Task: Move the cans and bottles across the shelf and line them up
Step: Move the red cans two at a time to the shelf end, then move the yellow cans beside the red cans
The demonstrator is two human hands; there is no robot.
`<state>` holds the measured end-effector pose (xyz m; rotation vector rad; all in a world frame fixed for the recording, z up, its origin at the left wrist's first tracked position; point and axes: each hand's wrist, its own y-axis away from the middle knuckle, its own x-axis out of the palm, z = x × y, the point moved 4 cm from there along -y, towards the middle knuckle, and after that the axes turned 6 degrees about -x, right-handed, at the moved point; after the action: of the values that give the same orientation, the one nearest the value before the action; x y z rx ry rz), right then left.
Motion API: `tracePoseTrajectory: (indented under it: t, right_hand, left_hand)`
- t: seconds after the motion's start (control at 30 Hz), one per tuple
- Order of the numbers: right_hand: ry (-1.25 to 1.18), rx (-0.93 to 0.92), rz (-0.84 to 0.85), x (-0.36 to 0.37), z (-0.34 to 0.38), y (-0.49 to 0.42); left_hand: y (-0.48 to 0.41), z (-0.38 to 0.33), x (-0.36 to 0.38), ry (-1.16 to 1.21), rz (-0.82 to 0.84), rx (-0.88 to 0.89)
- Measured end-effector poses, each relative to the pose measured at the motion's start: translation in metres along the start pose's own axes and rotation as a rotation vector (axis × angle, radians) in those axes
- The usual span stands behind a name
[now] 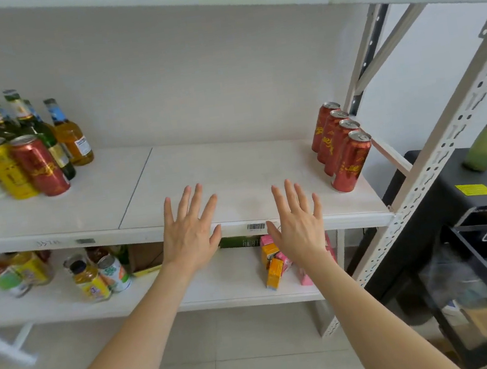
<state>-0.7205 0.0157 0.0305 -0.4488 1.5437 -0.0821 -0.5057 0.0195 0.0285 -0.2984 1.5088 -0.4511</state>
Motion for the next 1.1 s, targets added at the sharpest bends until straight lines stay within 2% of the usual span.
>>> tracePoseTrajectory:
  t: [0.63, 0.87, 1.1]
  right_hand:
    - [-0.066, 0.013, -0.089, 0.014, 0.268, -0.097]
    - [-0.061, 0.023, -0.092, 0.030, 0.339, -0.122]
    - [-0.083, 0.004, -0.186, 0.050, 0.409, -0.152]
  left_hand:
    - [0.000, 0.281, -0.004, -0.105, -0.010, -0.009]
    - [0.005, 0.352, 0.012, -0.080, -0.033, -0.024]
    - [0.003, 0.419, 0.029, -0.067, -0.069, -0.014]
